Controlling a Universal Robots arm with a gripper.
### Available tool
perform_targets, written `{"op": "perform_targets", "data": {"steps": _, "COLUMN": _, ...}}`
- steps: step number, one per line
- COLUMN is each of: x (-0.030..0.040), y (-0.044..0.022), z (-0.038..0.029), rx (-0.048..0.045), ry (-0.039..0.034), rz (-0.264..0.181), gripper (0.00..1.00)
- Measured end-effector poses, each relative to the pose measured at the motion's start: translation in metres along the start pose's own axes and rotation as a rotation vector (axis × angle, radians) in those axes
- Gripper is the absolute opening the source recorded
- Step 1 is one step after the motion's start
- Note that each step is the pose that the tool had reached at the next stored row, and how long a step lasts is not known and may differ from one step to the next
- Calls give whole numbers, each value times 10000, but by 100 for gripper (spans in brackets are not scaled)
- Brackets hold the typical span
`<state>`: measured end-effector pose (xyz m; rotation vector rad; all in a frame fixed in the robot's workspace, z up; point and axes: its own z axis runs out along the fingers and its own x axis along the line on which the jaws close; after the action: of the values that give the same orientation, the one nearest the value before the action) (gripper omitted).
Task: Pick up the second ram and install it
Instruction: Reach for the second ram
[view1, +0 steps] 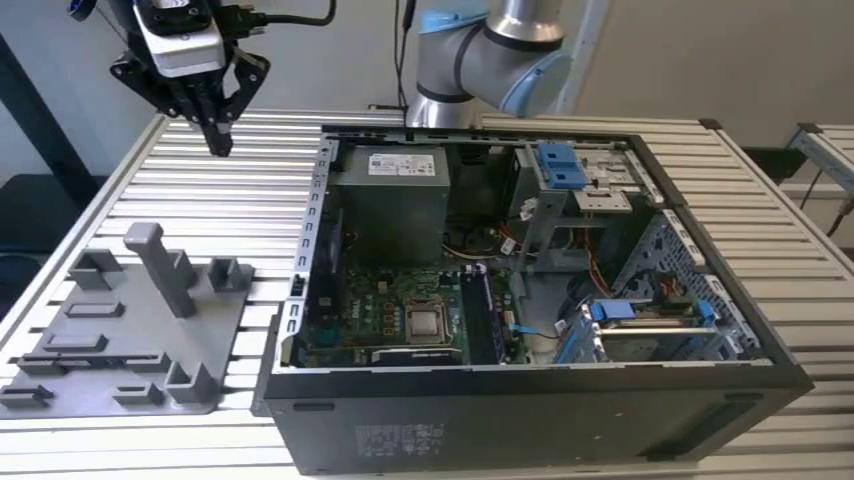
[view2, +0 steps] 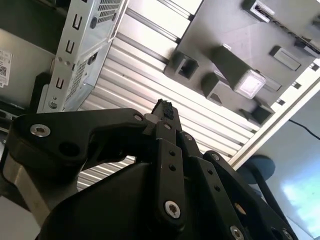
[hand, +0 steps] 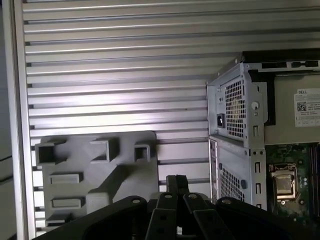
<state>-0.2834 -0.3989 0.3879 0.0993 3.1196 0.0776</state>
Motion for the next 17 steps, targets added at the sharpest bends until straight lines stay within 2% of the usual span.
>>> {"op": "perform_targets", "data": {"steps": 9, "x": 123, "y": -8, "z": 9, "rx": -21, "ry": 26, "rz": -502, "gripper": 11}}
{"op": "perform_targets", "data": {"steps": 17, "x": 321, "y": -21, "z": 10, "rx": -25, "ry": 33, "rz": -651, "gripper": 11}}
